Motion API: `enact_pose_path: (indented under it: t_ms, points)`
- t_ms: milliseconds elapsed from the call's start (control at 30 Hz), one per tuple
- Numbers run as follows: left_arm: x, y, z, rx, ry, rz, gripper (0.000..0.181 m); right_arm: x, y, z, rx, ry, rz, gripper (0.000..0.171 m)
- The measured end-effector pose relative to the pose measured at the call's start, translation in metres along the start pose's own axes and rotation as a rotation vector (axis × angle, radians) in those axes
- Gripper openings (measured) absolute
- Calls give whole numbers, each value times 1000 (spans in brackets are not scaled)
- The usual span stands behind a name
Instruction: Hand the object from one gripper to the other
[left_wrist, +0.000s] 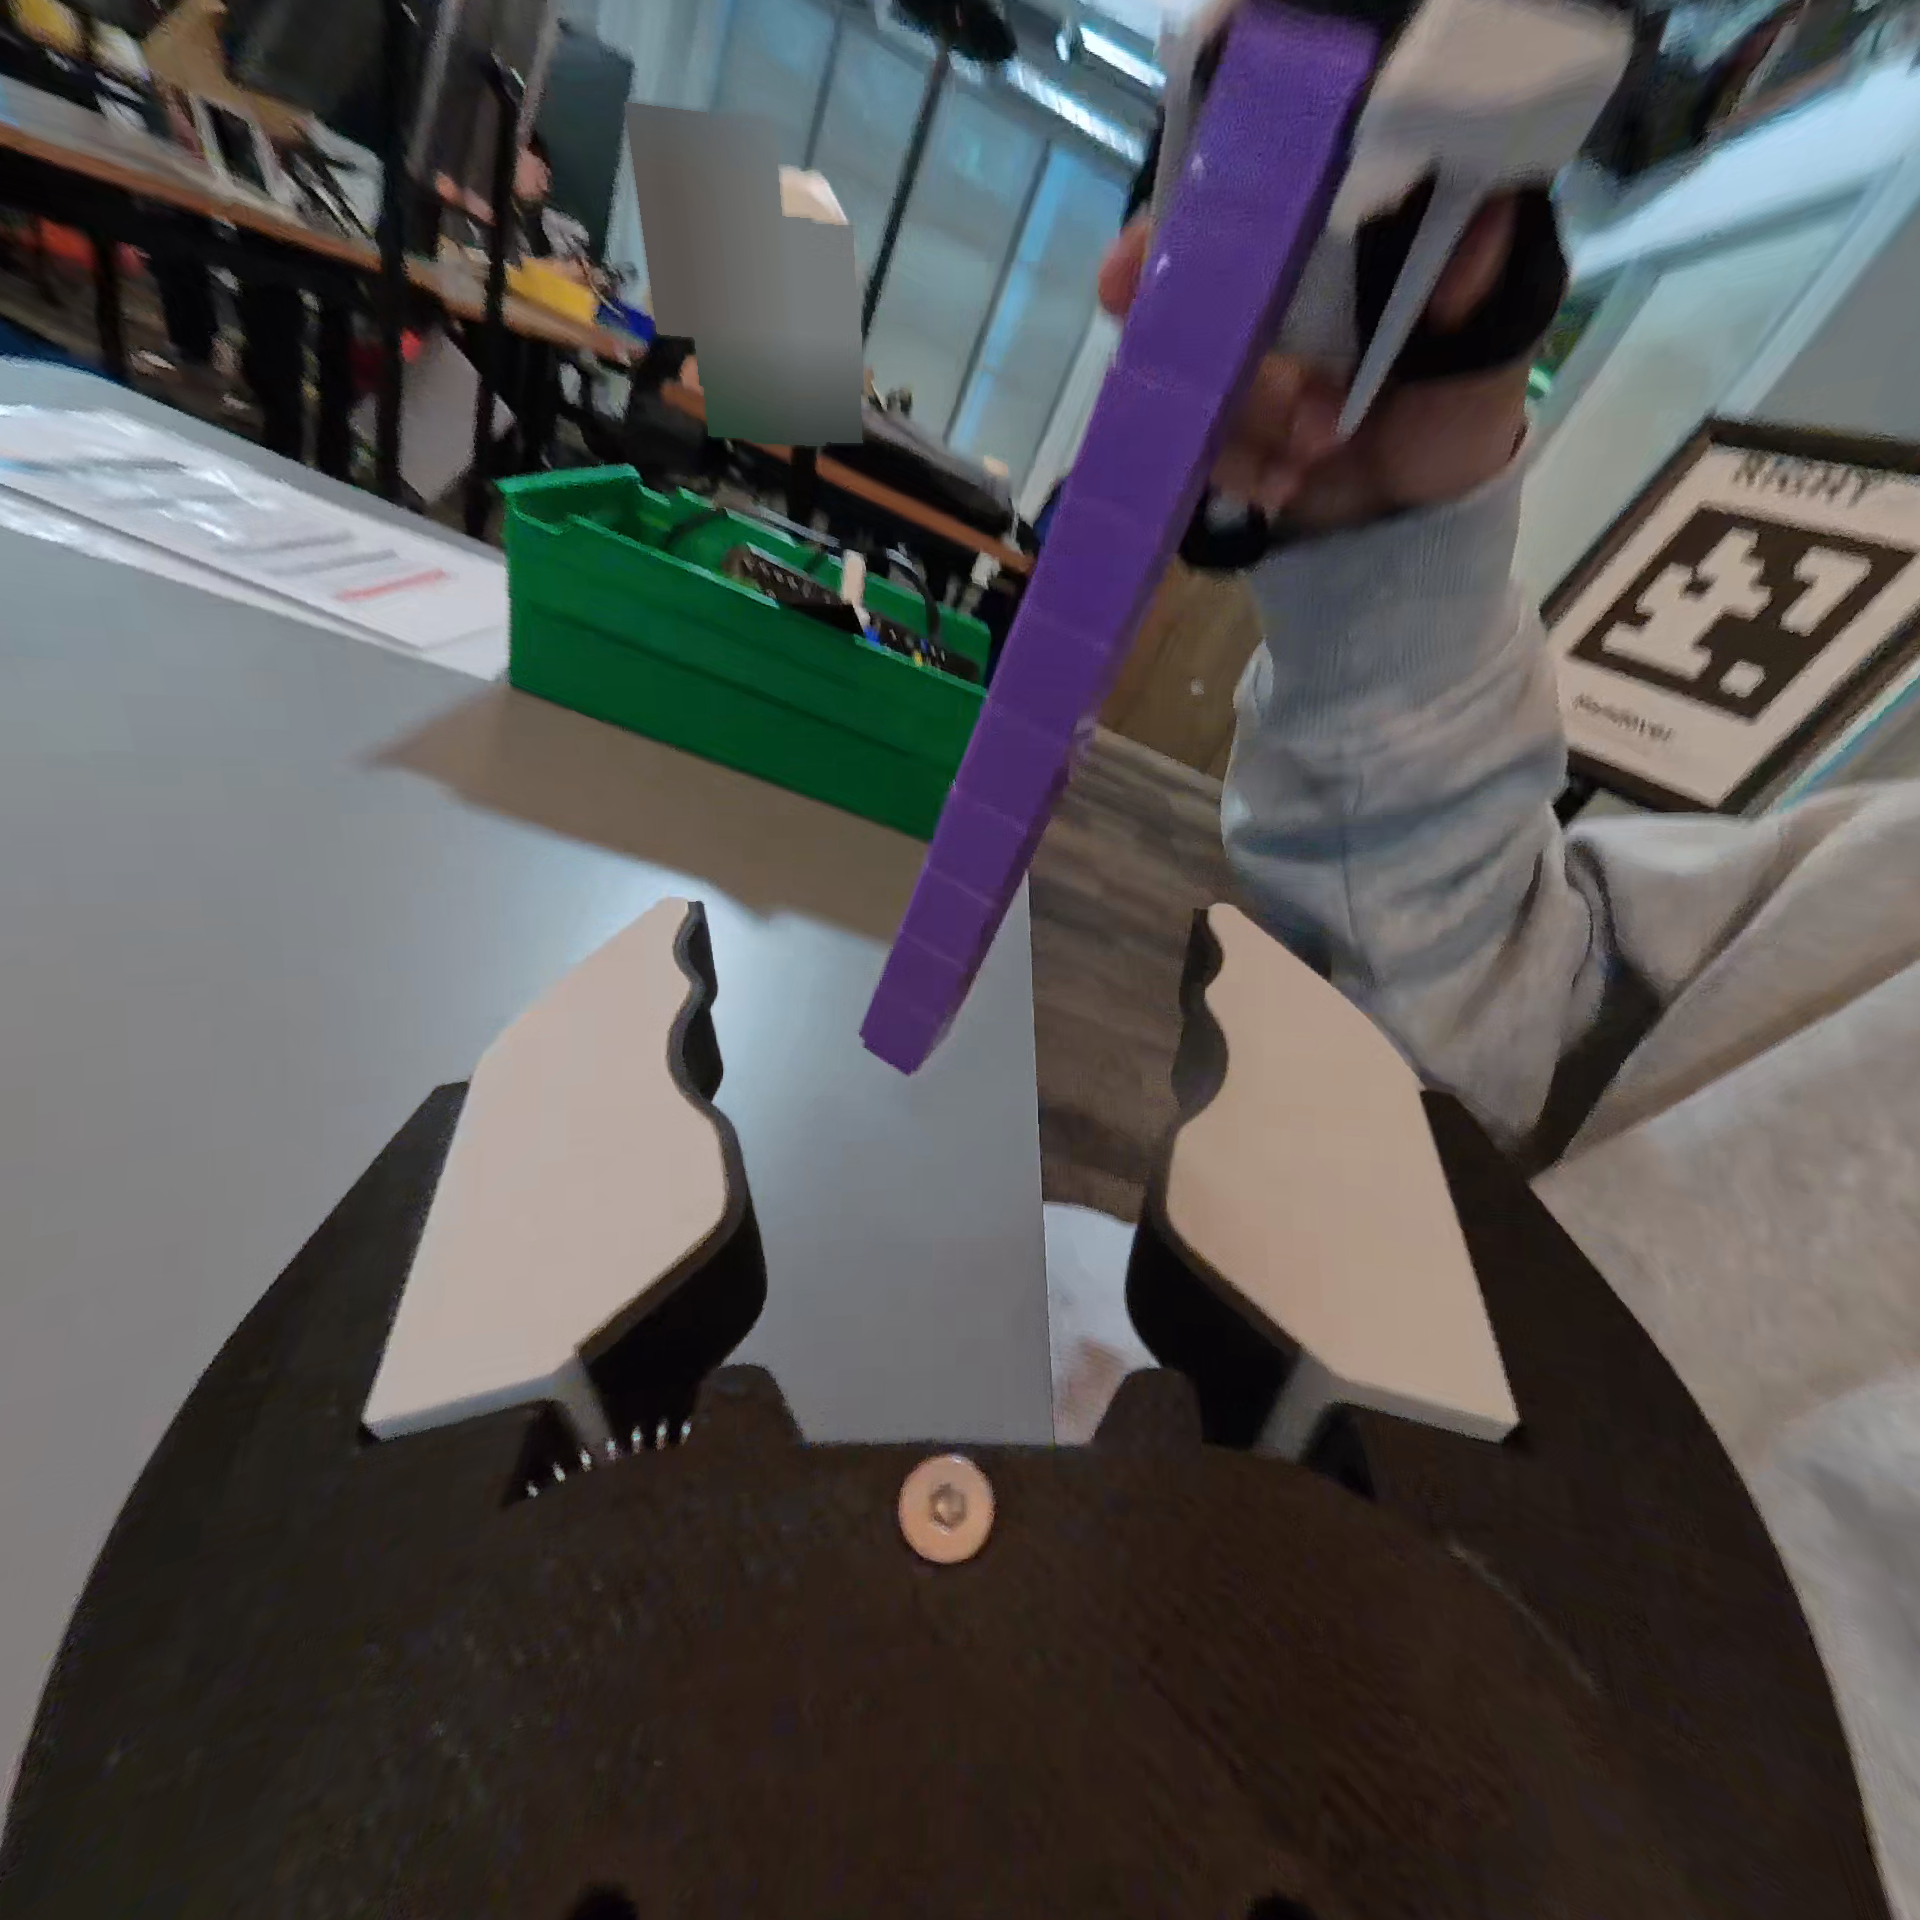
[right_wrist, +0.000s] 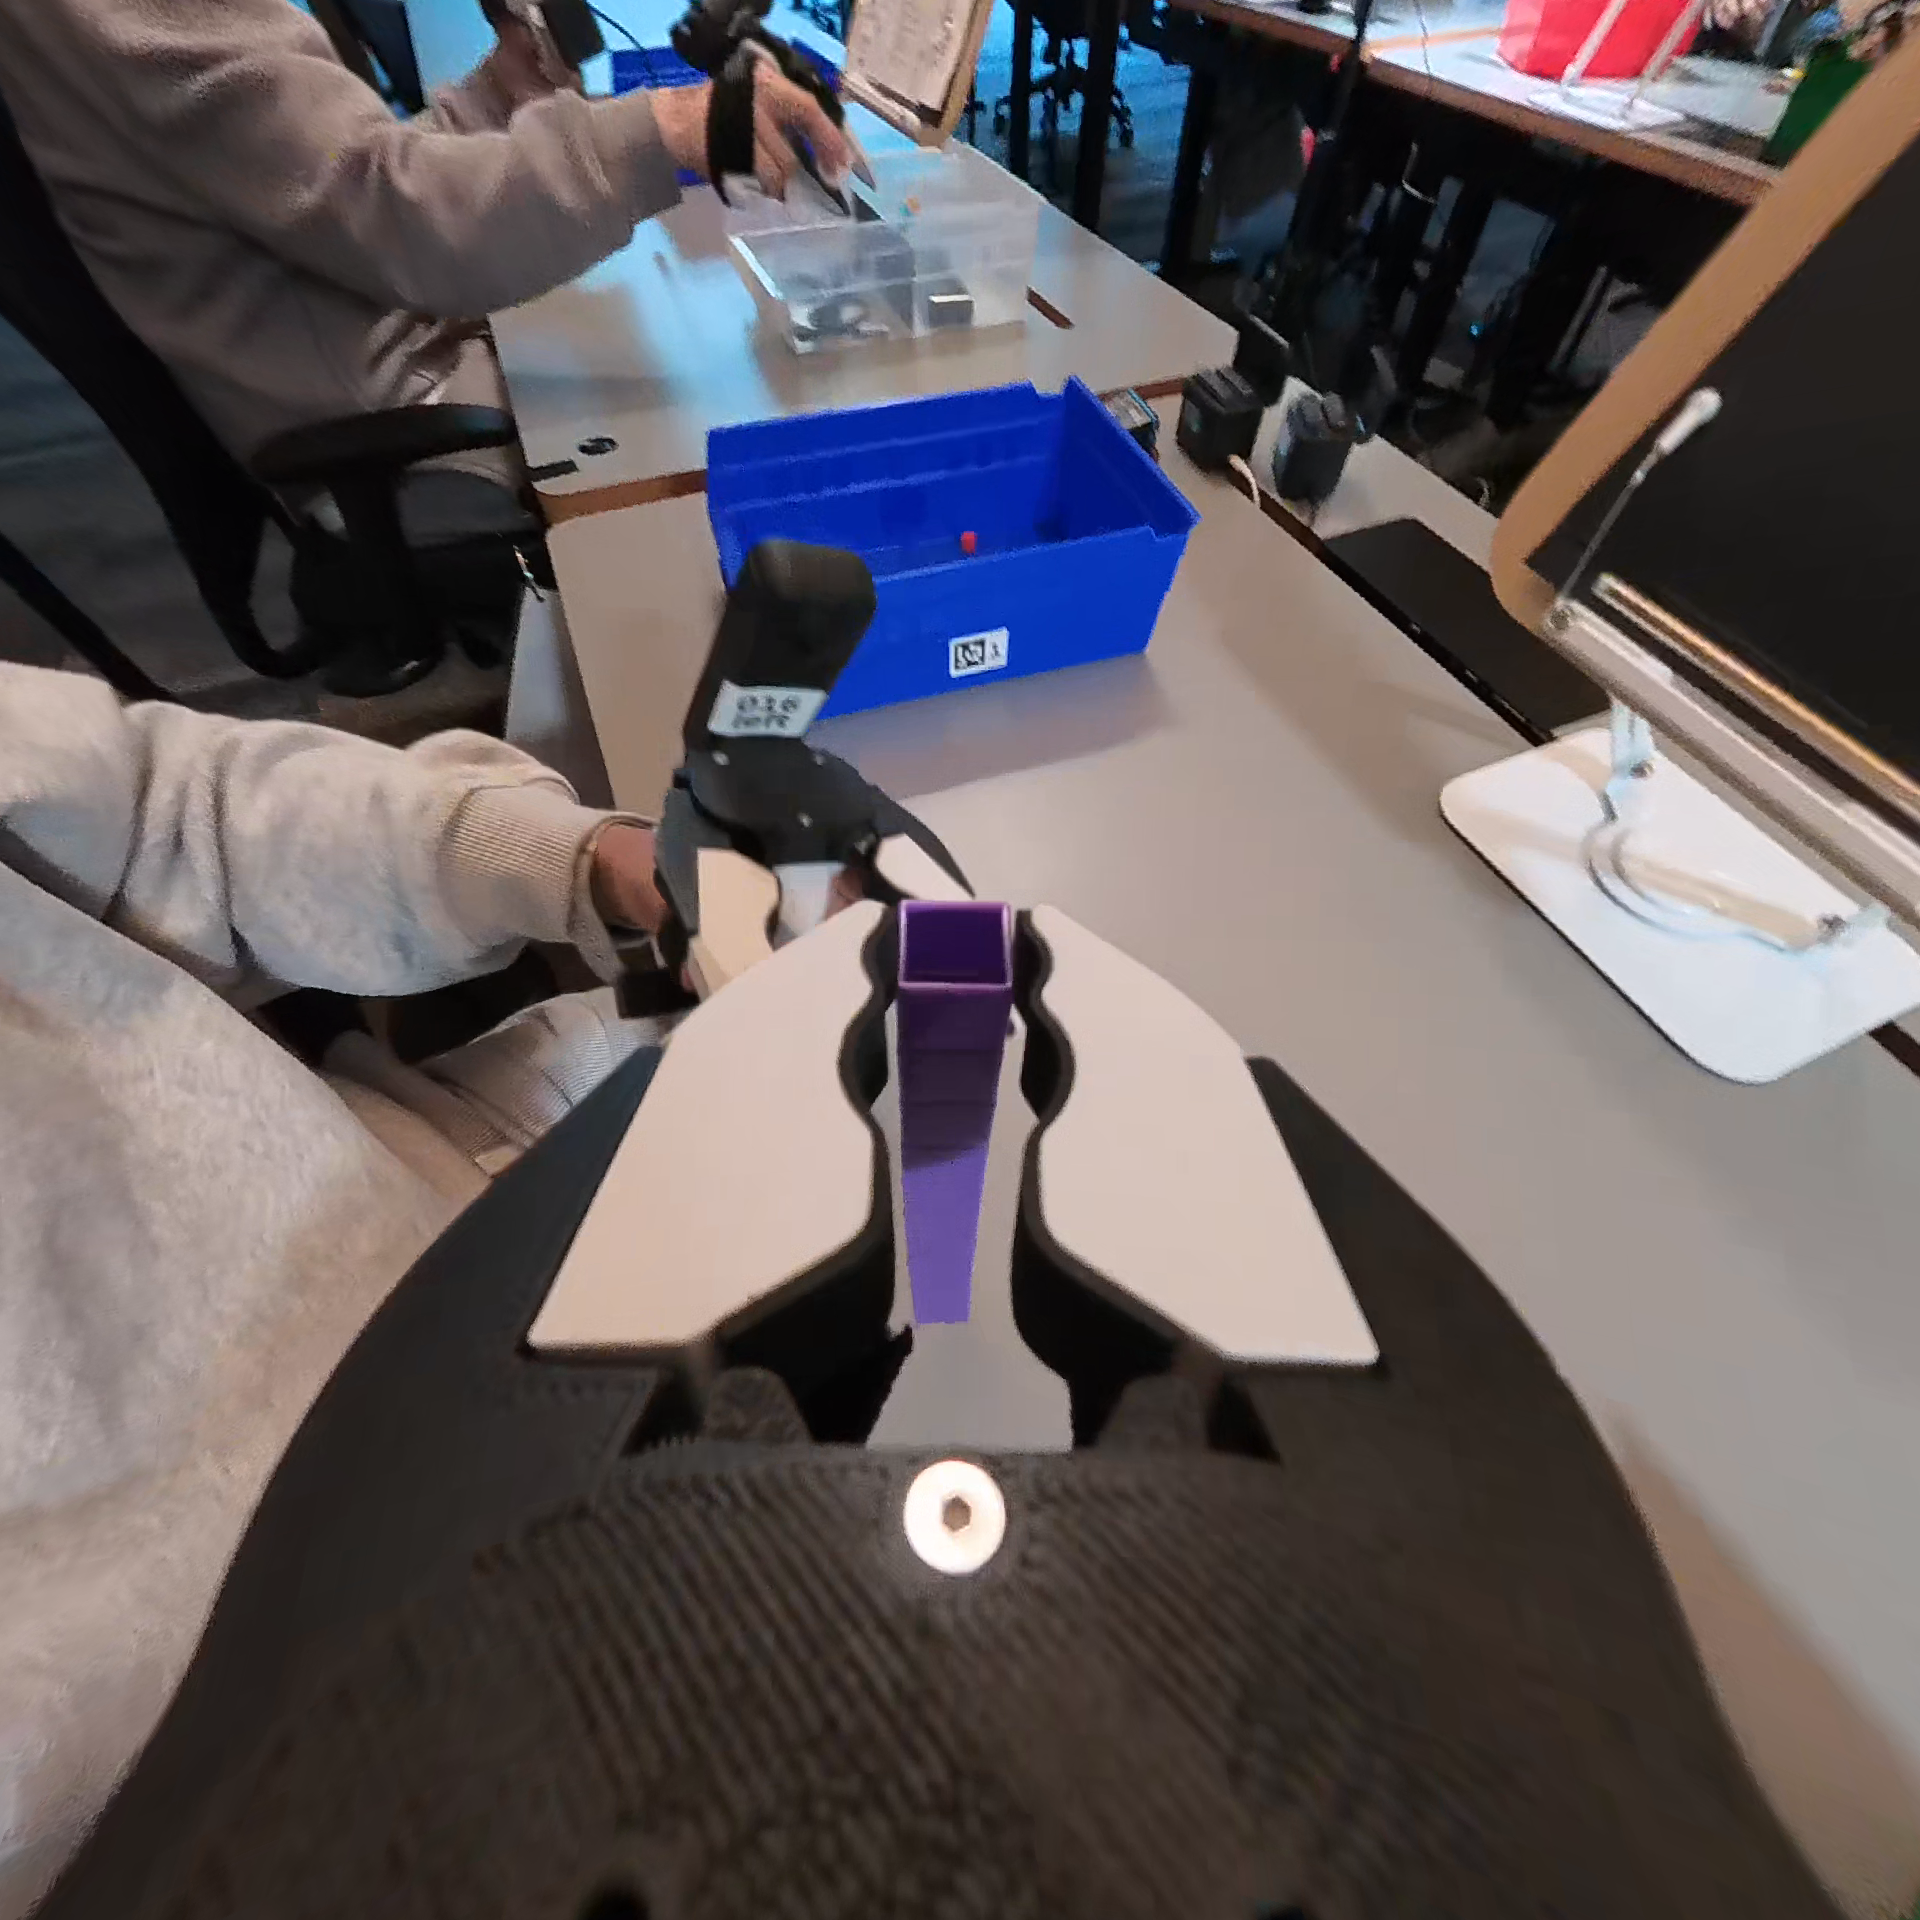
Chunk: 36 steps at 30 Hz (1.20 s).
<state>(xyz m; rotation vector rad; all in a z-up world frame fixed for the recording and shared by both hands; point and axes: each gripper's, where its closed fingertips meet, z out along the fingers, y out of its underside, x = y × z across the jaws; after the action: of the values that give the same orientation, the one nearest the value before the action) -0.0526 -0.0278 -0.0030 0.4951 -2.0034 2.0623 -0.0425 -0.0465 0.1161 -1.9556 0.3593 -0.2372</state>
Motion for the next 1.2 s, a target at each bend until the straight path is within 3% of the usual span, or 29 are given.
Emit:
enact_pose_path:
  t_ms: [167, 300, 500, 800, 967, 1100, 1200]
  points:
    - [11, 39, 5, -191, 83, 57, 90, -18, -20, 3, 53, -111, -28, 21]
    - [22, 48, 14, -220, 112, 118, 82, -30, -23, 1, 88, -185, -25, 21]
    - [39, 51, 25, -210, 152, 161, 22, -34, -20, 1, 114, -240, -1, 21]
    - [46, 40, 21, -174, 155, 221, 21, -34, -34, -2, 194, -193, -77, 24]
    - [35, 22, 13, -101, 96, 213, 21, -13, -35, -4, 265, -69, -136, 69]
    - [12, 14, 2, -92, -22, 239, 22, 8, -28, -3, 355, -54, -72, 84]
    - [-1, 13, -5, -89, -68, 229, 21, 22, -6, 11, 340, -46, -38, 86]
